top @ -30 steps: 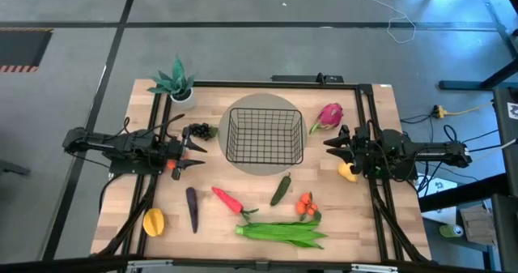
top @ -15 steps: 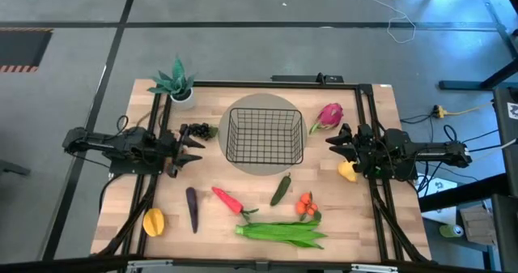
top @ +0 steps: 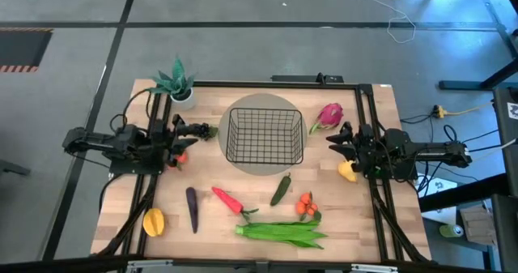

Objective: Build produce basket
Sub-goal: Put the grapes into the black wire basket

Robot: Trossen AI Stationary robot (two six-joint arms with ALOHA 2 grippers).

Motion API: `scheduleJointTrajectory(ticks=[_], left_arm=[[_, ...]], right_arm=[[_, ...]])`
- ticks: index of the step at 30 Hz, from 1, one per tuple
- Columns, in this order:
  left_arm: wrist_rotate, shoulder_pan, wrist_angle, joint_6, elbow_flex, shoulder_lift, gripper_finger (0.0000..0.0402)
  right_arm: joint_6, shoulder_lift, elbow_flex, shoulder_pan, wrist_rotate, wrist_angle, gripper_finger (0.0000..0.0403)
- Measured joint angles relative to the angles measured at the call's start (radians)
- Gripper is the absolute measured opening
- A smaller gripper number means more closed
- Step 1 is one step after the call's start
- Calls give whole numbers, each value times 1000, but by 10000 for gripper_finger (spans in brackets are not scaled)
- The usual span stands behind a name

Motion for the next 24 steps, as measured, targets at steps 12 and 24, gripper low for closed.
scheduleJointTrajectory(ticks=[12,24], left_arm=[[-291,0,-721,64,353,145,172],[-279,70,-1122,-147,579,602,172]], right_arm=[[-8,0,0,0,244,0,171],[-8,0,0,0,332,-1,171]])
